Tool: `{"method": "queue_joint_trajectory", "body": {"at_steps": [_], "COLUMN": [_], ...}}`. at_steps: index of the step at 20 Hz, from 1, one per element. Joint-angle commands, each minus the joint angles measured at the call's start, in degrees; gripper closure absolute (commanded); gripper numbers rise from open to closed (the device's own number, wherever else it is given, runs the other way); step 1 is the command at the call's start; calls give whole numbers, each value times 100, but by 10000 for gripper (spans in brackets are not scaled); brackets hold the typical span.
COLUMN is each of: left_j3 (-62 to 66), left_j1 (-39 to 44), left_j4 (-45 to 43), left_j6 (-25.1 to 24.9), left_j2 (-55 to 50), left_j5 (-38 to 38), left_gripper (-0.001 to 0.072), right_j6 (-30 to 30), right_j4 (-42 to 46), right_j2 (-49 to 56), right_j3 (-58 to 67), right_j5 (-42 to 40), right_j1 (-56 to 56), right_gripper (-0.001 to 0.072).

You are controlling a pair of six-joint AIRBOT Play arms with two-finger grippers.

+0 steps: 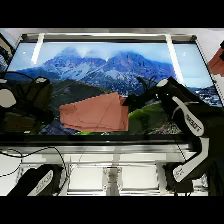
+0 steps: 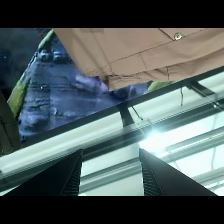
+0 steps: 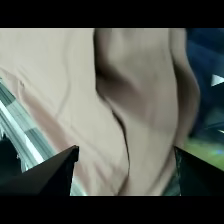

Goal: Fold the clothes and pants, and hang the long-sleeved shirts on hangers.

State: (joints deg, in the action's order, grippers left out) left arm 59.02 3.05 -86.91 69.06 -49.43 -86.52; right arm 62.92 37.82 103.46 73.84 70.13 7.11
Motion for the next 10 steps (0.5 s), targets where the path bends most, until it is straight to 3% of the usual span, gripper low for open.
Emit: {"method": "queue_joint_trajectory", "body": {"at_steps": [1, 4, 7, 8, 10], "left_j3": [-2, -2, -2, -2, -2], "left_j1": [-31, -31, -28, -31, -28], "left_j4": [0, 0, 0, 0, 0], "left_j6": [63, 66, 66, 66, 66], "left_j2": [39, 39, 39, 39, 39], "left_j5": [17, 15, 15, 15, 15], "left_gripper": [296, 296, 296, 296, 296], "right_j6": [627, 868, 890, 907, 907], "right_j4": [396, 507, 380, 387, 428], "right_j2": [619, 955, 1071, 1082, 1086], "right_j3": [671, 1073, 1366, 1429, 1480], "right_j5": [-9, 245, 350, 310, 118], "right_j1": [387, 704, 1012, 1113, 1294], "right_gripper": [34, 63, 166, 232, 552]}}
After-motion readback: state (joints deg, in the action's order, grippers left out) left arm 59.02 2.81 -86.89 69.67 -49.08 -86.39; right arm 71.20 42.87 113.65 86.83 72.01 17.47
